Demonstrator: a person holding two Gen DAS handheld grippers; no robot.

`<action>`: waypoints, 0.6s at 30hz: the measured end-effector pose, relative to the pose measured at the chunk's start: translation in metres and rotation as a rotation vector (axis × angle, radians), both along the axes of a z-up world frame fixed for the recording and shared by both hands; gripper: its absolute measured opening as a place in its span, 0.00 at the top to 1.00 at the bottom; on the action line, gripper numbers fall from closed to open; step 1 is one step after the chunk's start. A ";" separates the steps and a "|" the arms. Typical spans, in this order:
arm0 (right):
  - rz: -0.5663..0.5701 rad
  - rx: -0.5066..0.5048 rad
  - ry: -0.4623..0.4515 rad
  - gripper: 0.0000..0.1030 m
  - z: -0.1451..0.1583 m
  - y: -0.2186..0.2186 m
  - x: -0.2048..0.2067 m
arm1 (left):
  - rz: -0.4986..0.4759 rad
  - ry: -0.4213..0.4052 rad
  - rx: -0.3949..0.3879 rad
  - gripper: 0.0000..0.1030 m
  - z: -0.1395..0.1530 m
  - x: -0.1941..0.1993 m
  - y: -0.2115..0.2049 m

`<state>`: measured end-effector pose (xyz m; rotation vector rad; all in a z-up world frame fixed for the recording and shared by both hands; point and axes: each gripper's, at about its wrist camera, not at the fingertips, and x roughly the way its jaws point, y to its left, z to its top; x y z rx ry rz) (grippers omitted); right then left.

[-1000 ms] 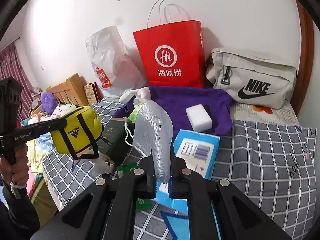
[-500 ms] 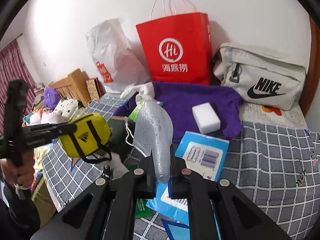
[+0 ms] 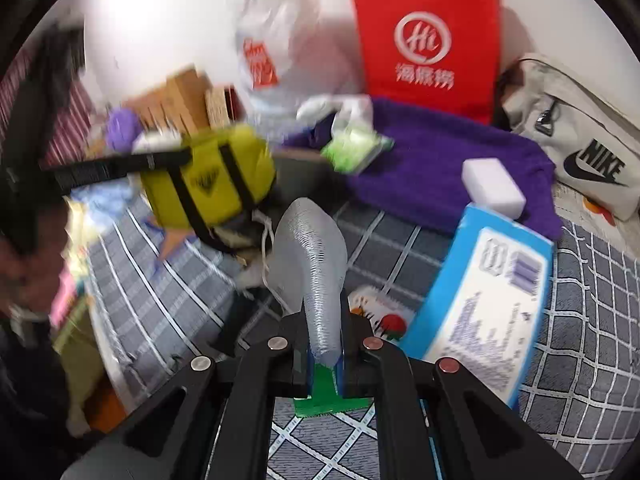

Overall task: Organize soft objects
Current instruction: 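Carry the mesh bag and yellow pouch in both tools over the purple towel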

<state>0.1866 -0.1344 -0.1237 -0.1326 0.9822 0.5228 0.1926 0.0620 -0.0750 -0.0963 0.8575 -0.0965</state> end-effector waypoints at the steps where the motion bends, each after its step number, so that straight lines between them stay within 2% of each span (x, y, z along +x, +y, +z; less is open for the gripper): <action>1: -0.004 -0.022 0.016 0.93 -0.006 0.005 0.002 | 0.000 -0.006 -0.009 0.85 0.002 -0.001 0.002; 9: 0.003 -0.073 0.059 0.93 -0.028 0.024 0.012 | 0.031 -0.065 -0.039 0.85 0.024 -0.013 0.030; 18: -0.025 0.043 -0.016 0.93 0.012 -0.002 0.012 | -0.013 -0.095 -0.070 0.85 0.037 -0.002 0.022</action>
